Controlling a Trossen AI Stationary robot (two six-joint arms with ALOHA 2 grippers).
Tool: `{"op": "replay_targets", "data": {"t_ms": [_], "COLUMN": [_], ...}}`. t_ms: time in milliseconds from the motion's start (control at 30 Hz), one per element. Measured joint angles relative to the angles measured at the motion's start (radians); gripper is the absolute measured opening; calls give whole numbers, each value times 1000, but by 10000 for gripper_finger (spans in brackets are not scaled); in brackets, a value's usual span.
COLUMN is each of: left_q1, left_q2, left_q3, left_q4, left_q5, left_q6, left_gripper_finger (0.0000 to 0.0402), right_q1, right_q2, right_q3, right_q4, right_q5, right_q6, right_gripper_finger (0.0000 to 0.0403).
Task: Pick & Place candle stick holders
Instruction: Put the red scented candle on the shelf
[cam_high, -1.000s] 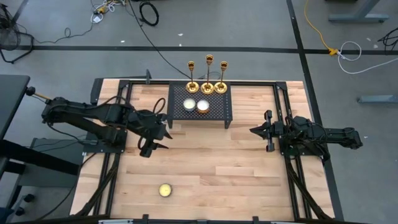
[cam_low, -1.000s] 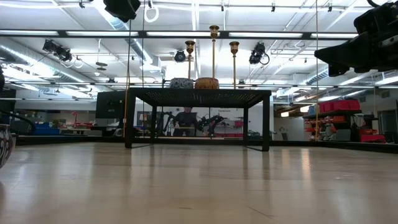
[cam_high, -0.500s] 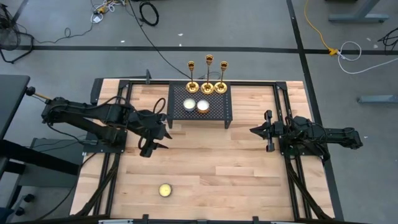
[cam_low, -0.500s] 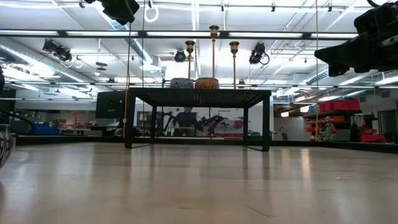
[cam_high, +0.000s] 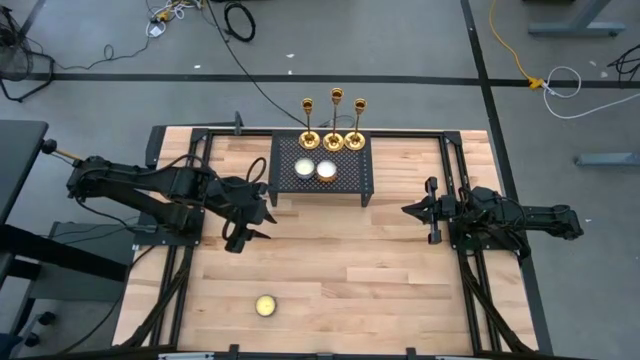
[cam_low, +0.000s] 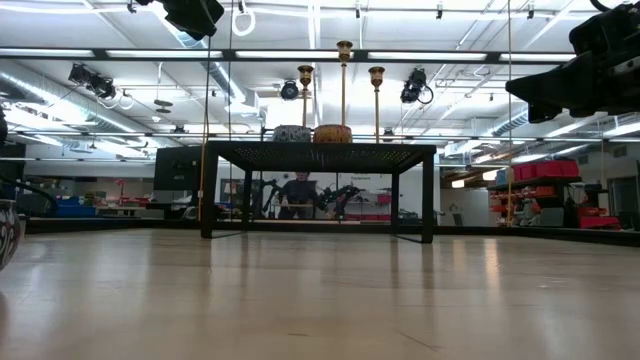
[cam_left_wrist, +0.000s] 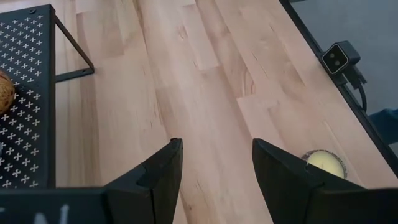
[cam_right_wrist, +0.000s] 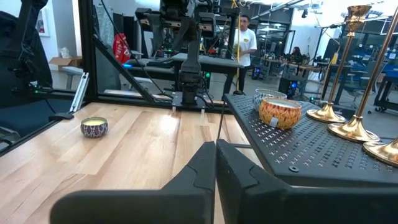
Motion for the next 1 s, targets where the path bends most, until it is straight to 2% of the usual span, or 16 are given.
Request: {"op": "replay_targets", "data": {"t_ms": [1000], "left_q1": [-163], "left_q2": [0], "left_q3": [0], "left_q4": [6], "left_q5": [0], "left_q6": [-47], "left_gripper_finger": [197], "right_q1": [0], "right_q2": [0], "right_q3": [0], "right_q4": [0], "right_q5": [0], "right_q6": [0], "right_gripper_finger": [13]}}
